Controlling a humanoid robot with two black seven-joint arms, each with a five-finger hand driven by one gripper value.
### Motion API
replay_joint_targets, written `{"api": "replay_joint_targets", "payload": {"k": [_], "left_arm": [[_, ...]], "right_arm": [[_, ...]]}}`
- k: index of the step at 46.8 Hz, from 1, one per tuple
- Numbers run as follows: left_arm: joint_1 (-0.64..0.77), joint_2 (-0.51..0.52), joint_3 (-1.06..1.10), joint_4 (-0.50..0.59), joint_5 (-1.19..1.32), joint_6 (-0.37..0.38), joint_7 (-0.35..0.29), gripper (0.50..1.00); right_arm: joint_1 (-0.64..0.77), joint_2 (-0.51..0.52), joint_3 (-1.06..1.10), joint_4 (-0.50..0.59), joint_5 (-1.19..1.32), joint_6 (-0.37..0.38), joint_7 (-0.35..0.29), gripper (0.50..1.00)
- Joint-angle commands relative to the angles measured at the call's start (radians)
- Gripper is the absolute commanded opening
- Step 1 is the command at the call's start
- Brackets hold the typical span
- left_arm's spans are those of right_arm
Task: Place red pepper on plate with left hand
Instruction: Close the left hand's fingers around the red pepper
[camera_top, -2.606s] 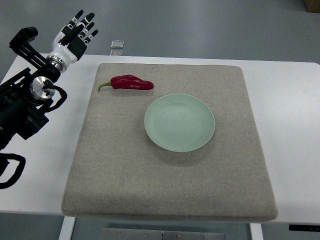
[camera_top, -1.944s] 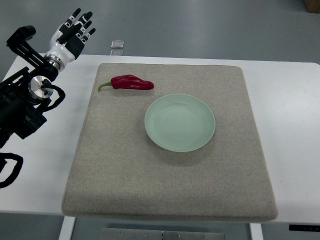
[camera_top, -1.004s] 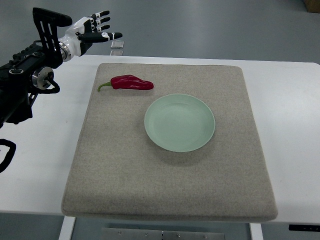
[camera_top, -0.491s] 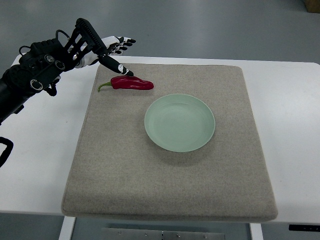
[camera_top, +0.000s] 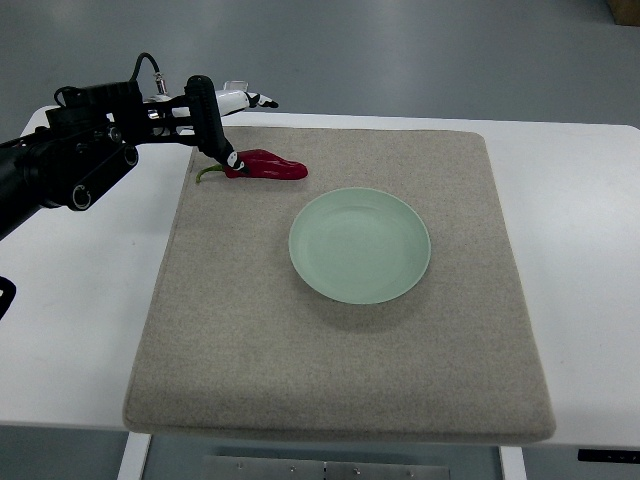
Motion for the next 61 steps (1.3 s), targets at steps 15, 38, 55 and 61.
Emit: {"api": "replay_joint_targets", "payload": {"k": [15, 38, 55, 61], "left_arm": [[0.003, -0.008, 0.050, -0.005, 0.001, 0.005, -0.002, 0.981], [0.011, -0.011, 0.054, -0.007, 0.001, -0.010, -0.002, 0.917], [0.011, -0.014, 0.084, -0.008, 0.000, -0.010, -0.002, 0.864], [0.010, -0.016, 0.084, -0.008, 0.001, -0.010, -0.002, 0.819]], "right_arm": [[0.000, 0.000, 0.000, 0.000, 0.000, -0.001, 0.000, 0.928], [0.000, 0.000, 0.000, 0.000, 0.000, -0.001, 0.000, 0.928], [0.000, 0.000, 0.000, 0.000, 0.000, -0.001, 0.000, 0.928], [0.001, 0.000, 0.000, 0.000, 0.000, 0.001, 0.000, 0.928]]}}
